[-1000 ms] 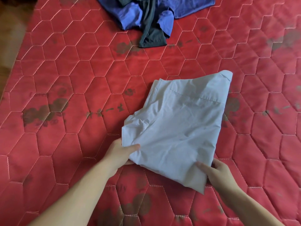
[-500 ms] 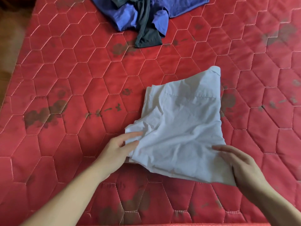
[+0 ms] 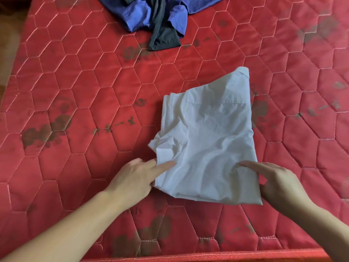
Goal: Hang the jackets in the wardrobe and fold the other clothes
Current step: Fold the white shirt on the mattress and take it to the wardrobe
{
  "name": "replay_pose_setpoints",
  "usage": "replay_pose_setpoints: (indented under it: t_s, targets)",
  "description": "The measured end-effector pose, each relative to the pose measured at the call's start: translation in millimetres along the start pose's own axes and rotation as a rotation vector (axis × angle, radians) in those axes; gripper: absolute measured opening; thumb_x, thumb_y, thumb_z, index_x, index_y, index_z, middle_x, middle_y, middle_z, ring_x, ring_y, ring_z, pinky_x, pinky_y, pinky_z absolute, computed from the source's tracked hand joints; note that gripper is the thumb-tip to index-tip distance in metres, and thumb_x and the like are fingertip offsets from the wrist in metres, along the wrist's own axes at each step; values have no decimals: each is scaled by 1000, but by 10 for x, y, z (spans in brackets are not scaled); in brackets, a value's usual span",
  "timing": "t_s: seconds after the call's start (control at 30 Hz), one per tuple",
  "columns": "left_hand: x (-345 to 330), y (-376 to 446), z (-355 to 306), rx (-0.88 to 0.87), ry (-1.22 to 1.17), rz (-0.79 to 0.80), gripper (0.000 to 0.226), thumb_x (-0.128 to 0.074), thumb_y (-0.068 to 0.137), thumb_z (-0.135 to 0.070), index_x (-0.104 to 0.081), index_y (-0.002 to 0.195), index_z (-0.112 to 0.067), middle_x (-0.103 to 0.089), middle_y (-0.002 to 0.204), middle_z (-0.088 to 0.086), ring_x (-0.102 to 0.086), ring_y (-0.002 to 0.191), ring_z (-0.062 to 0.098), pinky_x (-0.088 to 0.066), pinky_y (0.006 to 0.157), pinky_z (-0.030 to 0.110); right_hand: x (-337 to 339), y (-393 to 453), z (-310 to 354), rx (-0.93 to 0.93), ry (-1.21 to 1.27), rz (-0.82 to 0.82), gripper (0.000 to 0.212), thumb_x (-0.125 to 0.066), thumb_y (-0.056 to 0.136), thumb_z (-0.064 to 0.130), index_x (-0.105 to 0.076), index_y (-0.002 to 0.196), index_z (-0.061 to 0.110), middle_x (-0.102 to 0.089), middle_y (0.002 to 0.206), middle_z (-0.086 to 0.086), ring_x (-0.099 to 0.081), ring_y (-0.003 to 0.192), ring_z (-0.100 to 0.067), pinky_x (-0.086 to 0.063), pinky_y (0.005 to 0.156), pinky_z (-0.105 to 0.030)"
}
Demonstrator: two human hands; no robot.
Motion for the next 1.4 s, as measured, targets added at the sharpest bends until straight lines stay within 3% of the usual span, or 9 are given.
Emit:
replay_pose_setpoints:
  t_s: [0.13,0.27,0.43,0.57,0.7,0.8,1.07,1.27,1.4]
  targets:
    - [98,72,-1,-54,53,-145,62,-74,50,6,-76,99,-33,-53,69,-7,-46,60,17,-45,55,27,37,9,-58,115,-121,-101,40,-74,62,3,-78,97,23,-67,85,-2,-63,73,-31,-50,58,-33]
    - [170,6,-114,-158,157,-177,45,-59,58,-7,-77,87,-36,-52,106,-3,-47,101,22,-37,83,39,48,-41,-4,257,-216,-69,30,-56,72,21,-78,91,24,-60,123,-12,-50,120,-35,-43,93,-50]
    - [6,-237,-465,-524,110,111,44,-35,61,-9,-72,81,-22,-61,131,0,-51,129,17,-31,113,41,-199,-269,226,545,-159,267,26,-59,66,14,-67,87,27,-65,124,8,-47,134,-14,-26,114,-44]
    - [-111,-303,-291,2,-611,332,41,-44,64,-2,-65,91,-26,-68,87,-8,-63,88,8,-50,87,35,-213,-334,107,172,474,526,21,-55,81,15,-66,91,29,-70,92,9,-67,90,-11,-47,94,-36]
    - [-207,-209,71,541,-1034,30,16,-56,82,-20,-66,84,-8,-68,75,2,-62,76,10,-52,63,25,-212,-296,-179,-320,1058,390,33,-75,76,44,-74,92,15,-74,95,-9,-68,87,-14,-54,77,-28]
    - [-418,-103,303,821,-1085,-93,45,-64,87,-36,-56,84,7,-56,73,6,-55,71,18,-46,56,27,-242,-188,-270,-429,1071,255,34,-66,84,41,-69,102,12,-75,99,-3,-69,88,-12,-56,70,-22]
    - [-250,536,382,844,-1045,-306,31,-58,95,-32,-60,81,-4,-57,75,1,-52,68,13,-42,64,27,4,338,-469,-516,753,-275,25,-47,98,21,-56,83,3,-55,71,0,-49,64,-10,-41,58,-30]
    - [-558,613,384,945,-1107,49,39,-65,87,-47,-68,97,-9,-62,76,2,-56,66,18,-41,56,27,-105,528,-668,-655,555,-216,38,-49,93,33,-36,65,11,-33,61,-3,-32,57,-16,-27,52,-33]
    - [-428,603,413,831,-1117,-84,10,-68,88,-23,-69,91,-14,-72,80,3,-66,70,21,-48,57,26,103,636,-585,-519,472,-318,41,-48,96,30,-30,63,12,-26,60,-1,-24,48,-10,-24,44,-24]
Point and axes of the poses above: each hand's wrist, its own y-axis towards the middle knuckle, its own x-axis out of the back of the hand, z = x × y, the point moved 8 cm from there along y, towards the middle knuckle
